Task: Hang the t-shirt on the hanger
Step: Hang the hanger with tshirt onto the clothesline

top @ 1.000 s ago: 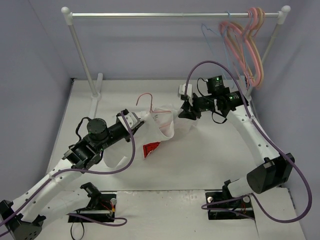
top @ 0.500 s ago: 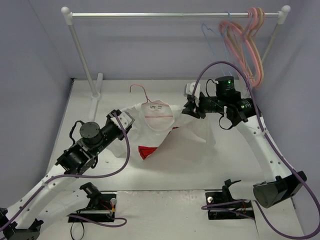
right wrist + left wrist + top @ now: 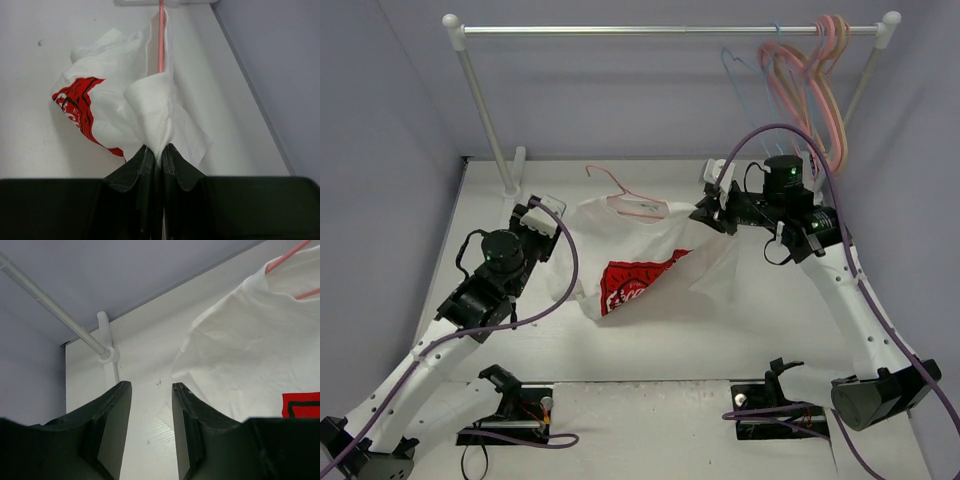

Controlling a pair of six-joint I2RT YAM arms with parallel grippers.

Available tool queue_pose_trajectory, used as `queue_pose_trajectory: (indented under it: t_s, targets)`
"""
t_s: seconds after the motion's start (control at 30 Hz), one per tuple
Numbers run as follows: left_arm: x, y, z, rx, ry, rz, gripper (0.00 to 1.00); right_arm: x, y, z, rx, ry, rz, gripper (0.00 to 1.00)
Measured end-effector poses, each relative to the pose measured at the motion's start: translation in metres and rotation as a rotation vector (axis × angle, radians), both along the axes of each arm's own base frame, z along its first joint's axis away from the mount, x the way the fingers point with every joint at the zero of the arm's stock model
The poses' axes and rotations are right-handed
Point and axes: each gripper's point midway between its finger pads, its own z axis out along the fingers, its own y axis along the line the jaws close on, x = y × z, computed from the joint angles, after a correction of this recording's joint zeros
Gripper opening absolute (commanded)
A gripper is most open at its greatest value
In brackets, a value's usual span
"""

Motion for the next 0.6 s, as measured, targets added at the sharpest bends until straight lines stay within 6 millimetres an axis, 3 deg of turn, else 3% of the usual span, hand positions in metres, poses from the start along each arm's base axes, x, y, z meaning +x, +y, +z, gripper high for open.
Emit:
queue_pose_trajectory:
  t_s: [0.17, 0.3, 0.47, 0.6]
  targets:
    - [0.000, 0.014, 0.020, -0.064, -0.020, 0.094, 0.38, 0.004, 0.002, 0.030, 0.107, -0.064, -0.055, 0.00]
    - [-0.004, 0.029, 0.051, -0.121, -0.057, 0.176, 0.38, 0.016, 0.003, 0.077, 0.211, -0.159, -0.115, 0.00]
    - [-0.011, 0.047, 0.096, -0.169, -0.094, 0.262, 0.38, 0.035, -0.003, 0.174, 0.329, -0.324, -0.199, 0.00]
    - [-0.013, 0.055, 0.115, -0.189, -0.105, 0.301, 0.38, 0.030, -0.008, 0.245, 0.427, -0.459, -0.214, 0.00]
